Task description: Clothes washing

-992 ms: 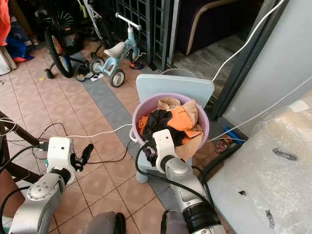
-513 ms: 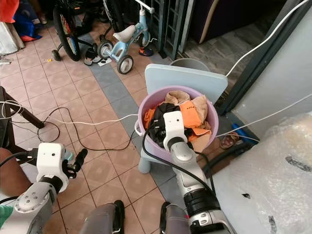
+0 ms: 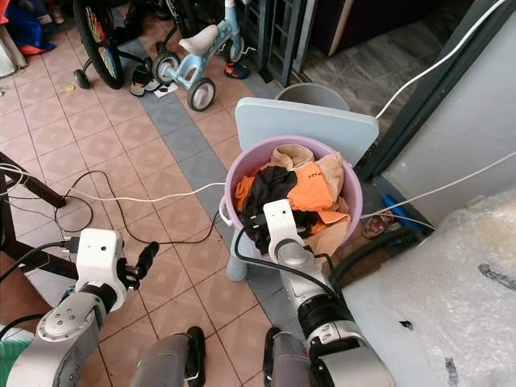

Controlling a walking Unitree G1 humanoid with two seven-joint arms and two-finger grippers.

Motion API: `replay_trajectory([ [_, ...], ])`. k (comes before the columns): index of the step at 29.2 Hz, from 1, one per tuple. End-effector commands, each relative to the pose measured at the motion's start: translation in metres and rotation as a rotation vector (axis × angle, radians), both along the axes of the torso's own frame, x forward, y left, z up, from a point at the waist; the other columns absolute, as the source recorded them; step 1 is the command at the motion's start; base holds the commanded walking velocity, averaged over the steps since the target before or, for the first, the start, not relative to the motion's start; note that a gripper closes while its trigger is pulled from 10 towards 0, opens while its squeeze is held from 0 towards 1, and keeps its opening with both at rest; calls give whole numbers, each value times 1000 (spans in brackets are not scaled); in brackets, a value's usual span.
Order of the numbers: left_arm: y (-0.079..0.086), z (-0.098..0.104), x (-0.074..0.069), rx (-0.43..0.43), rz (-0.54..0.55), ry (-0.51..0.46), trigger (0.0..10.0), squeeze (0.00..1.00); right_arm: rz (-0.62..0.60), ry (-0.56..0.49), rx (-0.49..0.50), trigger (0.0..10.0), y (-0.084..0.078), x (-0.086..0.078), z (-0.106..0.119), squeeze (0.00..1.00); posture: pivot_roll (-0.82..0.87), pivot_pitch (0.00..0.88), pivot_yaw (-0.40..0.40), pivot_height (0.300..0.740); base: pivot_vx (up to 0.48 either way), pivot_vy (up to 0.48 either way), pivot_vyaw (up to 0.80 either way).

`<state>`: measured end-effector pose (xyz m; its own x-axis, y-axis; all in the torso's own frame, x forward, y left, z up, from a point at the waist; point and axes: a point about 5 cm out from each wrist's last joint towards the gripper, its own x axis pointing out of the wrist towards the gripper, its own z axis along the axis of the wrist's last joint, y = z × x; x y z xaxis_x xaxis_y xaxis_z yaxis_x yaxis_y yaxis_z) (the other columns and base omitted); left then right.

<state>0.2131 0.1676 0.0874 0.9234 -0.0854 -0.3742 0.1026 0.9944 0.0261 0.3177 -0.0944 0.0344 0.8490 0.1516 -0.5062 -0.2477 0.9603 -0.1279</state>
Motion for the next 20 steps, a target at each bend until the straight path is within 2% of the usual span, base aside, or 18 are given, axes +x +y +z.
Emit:
replay_trajectory([
  [1, 1, -3, -4, -5, 5, 24, 10000, 0, 4, 61, 19, 0, 2, -6, -11, 0, 137, 250, -25, 740, 0, 0, 0],
  [20, 0, -6, 8, 1, 23, 11, 10000, 0, -12, 113, 87, 0, 2, -5, -16, 0, 129, 208, -35, 740, 0, 0, 0],
])
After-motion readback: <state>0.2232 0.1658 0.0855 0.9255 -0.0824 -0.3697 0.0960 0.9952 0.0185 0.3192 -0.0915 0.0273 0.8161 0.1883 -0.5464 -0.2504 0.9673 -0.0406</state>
